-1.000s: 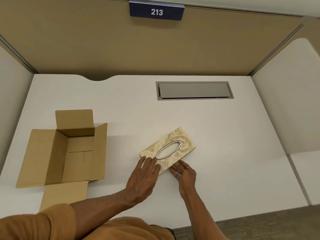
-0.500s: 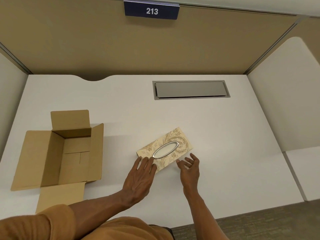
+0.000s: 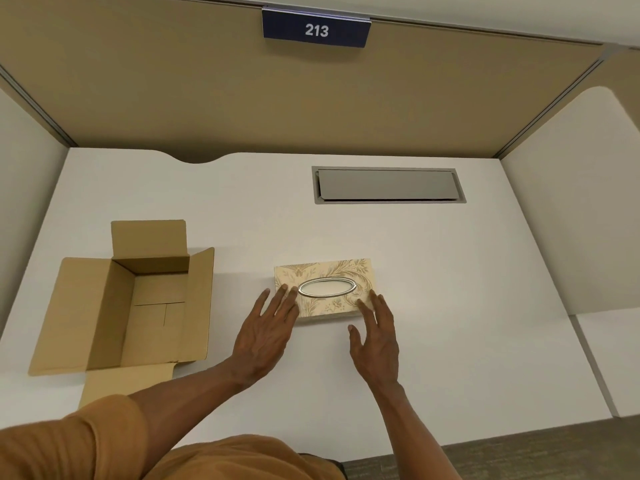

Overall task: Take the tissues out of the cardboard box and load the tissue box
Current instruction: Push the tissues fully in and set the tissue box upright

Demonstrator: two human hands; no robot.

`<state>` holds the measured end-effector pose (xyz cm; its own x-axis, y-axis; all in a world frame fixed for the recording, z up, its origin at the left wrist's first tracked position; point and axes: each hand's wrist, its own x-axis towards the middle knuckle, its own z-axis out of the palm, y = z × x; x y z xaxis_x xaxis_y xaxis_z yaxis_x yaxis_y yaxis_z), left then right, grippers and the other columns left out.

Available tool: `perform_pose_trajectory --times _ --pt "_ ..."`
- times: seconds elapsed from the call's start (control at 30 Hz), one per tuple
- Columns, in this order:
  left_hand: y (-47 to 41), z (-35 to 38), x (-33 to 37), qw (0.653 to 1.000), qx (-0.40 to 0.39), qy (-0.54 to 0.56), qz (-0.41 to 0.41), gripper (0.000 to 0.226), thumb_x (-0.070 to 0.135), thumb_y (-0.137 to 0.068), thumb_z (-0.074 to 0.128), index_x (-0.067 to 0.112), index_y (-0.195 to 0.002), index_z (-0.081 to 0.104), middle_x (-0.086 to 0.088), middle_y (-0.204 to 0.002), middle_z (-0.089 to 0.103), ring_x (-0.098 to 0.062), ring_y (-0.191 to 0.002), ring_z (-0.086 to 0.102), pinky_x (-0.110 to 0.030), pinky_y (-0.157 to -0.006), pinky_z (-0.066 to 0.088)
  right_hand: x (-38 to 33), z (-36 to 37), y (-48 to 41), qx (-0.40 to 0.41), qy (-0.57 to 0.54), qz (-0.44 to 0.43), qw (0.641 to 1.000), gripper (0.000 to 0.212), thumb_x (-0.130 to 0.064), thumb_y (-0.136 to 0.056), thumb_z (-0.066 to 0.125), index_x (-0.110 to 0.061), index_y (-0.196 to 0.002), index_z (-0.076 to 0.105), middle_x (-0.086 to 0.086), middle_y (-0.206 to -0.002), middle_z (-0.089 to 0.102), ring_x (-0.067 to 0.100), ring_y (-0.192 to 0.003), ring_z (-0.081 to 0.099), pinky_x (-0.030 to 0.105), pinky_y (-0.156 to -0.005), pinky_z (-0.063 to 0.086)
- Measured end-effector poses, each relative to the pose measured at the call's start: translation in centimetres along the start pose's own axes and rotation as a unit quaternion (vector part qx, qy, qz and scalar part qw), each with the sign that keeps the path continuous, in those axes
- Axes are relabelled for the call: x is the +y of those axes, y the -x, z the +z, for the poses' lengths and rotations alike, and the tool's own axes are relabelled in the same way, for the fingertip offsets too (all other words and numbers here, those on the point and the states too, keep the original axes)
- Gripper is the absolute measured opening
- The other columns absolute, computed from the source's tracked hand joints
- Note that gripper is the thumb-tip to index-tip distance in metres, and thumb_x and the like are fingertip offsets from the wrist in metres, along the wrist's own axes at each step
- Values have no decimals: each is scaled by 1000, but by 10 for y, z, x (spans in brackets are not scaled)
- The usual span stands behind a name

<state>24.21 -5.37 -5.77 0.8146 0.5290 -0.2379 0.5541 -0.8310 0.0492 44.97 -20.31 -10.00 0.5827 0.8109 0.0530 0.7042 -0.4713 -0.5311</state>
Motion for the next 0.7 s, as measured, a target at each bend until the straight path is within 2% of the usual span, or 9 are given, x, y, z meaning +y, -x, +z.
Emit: perform_pose_trajectory --times 0.13,0.2,0.27,0.33,0.43,0.53,0.7 --pt "-11 -1 -3 1000 4 3 10 58 2 -76 67 1 -135 66 -24 -160 54 -41 -151 50 -59 -124 42 2 4 4 -37 42 -32 998 77 -11 -97 68 -15 -168 38 7 -182 22 28 -169 16 51 -118 50" --pt "-14 2 -3 1000 4 10 8 62 7 -79 70 -2 -140 63 -27 -162 49 -42 -153 46 -56 -126 41 1 4 4 -53 66 -40 996 85 -11 -97 69 -12 -171 27 11 -183 15 31 -170 9 49 -127 41" --pt "-14 6 -4 1000 -6 15 3 76 14 -82 73 -8 -151 50 -32 -168 36 -45 -159 34 -55 -127 38 -1 4 2 -66 84 -37 994 91 -12 -96 70 -10 -172 22 14 -183 11 34 -170 6 51 -131 34" --pt "-12 13 -5 1000 -11 14 8 93 16 -82 70 -12 -161 29 -36 -173 15 -49 -163 17 -57 -130 31 -2 3 -1 -77 96 -39 992 94 -12 -95 71 -8 -172 19 16 -183 9 35 -170 4 52 -133 31" --pt "-13 18 -9 999 -13 20 23 108 24 -86 67 -10 -166 3 -34 -175 -10 -49 -165 -6 -58 -134 20 0 1 -12 -88 110 -50 989 96 -12 -95 70 -8 -173 15 16 -183 6 35 -170 1 52 -134 27" --pt "-22 14 -11 999 -25 34 26 123 43 -87 73 -8 -165 -7 -32 -174 -18 -47 -164 -13 -57 -134 18 4 0 -27 -101 121 -63 986 97 -15 -96 68 -8 -173 9 17 -183 0 34 -170 -5 51 -136 22" --pt "-47 7 -18 999 -31 33 25 132 57 -88 72 -8 -164 -14 -33 -172 -26 -48 -163 -21 -56 -135 14 4 0 -59 -113 135 -69 982 102 -19 -94 67 -7 -173 4 19 -182 -4 35 -169 -10 50 -137 15"
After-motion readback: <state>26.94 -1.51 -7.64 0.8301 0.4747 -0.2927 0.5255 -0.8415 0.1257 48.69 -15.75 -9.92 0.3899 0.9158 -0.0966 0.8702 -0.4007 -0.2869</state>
